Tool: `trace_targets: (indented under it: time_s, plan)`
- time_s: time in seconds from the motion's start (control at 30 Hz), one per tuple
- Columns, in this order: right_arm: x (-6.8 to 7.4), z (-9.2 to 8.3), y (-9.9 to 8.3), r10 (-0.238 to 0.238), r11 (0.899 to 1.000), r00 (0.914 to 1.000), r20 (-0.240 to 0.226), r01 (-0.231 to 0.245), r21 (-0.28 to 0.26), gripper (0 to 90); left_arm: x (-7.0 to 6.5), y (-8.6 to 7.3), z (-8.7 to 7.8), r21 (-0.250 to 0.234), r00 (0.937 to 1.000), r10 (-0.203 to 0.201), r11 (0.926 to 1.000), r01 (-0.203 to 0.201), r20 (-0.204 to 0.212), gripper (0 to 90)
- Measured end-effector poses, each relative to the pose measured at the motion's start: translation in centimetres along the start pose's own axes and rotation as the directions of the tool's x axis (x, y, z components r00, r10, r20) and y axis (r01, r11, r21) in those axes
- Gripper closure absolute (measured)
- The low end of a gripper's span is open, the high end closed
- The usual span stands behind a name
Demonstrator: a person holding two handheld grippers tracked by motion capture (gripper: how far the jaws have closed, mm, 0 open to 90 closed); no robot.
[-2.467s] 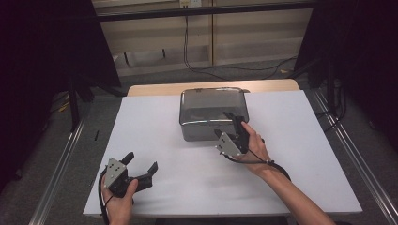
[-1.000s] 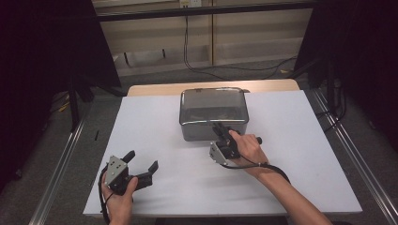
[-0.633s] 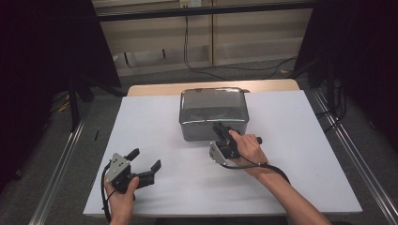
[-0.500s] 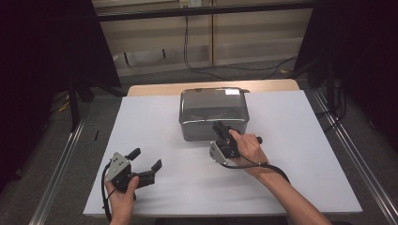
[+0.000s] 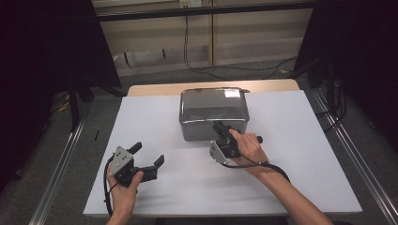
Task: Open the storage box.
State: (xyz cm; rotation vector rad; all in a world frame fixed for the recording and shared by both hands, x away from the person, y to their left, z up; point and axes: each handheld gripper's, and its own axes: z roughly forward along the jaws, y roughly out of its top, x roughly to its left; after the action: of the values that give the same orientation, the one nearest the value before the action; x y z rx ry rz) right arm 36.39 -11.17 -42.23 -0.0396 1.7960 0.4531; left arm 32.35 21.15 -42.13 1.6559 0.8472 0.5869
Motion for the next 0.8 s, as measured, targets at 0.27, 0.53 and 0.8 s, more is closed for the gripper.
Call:
trace_targets:
  time_s: [0.27,0.53,0.8]
  plan:
    - [-0.8,0.0,0.1,-0.002,1.000,1.0000,0.009,0.002,-0.007,78.8,0.0,0.4,1.0,0.001,1.0000,-0.001,1.0000,0.001,0.006,2.6]
    - [-1.0,-0.1,0.2,0.005,1.000,0.9998,0.020,-0.005,-0.011,79.1,0.2,1.2,2.7,-0.009,0.9999,0.008,0.9999,-0.008,0.012,3.1]
    - [-1.2,-0.1,0.1,0.016,1.000,0.9996,0.023,-0.015,-0.020,79.0,0.2,2.0,4.1,-0.031,0.9988,0.046,0.9985,-0.046,0.015,3.0]
